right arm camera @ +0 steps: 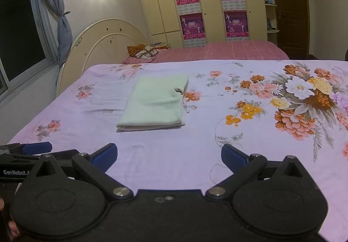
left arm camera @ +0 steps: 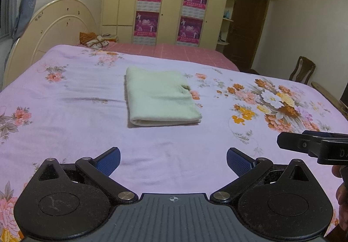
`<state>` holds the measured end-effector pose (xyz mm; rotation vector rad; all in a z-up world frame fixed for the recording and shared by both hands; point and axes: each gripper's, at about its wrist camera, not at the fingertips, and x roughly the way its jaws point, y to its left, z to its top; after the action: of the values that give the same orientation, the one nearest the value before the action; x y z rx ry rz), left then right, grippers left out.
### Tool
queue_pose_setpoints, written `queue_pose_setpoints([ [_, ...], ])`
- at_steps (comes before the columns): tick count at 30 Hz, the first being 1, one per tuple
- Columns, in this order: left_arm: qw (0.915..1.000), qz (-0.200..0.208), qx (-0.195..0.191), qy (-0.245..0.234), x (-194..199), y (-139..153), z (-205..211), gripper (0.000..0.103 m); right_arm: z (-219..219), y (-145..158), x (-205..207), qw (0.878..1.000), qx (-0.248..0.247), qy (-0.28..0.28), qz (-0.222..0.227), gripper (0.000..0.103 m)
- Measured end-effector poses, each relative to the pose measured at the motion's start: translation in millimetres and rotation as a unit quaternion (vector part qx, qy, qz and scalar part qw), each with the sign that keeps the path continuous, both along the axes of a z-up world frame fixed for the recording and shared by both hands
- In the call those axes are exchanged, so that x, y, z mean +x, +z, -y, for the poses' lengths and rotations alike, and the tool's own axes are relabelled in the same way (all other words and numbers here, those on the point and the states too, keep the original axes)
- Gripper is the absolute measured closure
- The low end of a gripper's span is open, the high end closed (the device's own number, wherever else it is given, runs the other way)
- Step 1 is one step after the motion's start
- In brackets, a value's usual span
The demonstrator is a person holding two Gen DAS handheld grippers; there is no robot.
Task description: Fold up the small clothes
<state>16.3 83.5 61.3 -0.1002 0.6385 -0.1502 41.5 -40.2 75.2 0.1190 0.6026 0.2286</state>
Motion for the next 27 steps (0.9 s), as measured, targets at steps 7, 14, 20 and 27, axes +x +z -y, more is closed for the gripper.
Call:
queue_pose_setpoints([
  [7,1.0,0.0,0.0,0.0,-0.3,-0.5,0.0,0.0,-0.1,0.2,0.0,1.0,0.0,0.0,0.0,0.001],
  [14,1.0,0.001,0.003,-0.001,-0.5,-0.6,0.9,0.0,0.2,-0.4,0.3,1.0,0.001,0.0,-0.001,0.001],
  [20,1.0,0.003,0.003,-0.001,-1.3,-0.1,3.0,0.0,0.2,-0.5,-0.3,1.0,0.002,0.0,0.0,0.001],
  [27,1.0,0.007,0.003,-0.002,-1.8,1.7,4.8,0.0,3.5,-1.9,-1.7,1.0,0.001,0.001,0.0,0.001],
])
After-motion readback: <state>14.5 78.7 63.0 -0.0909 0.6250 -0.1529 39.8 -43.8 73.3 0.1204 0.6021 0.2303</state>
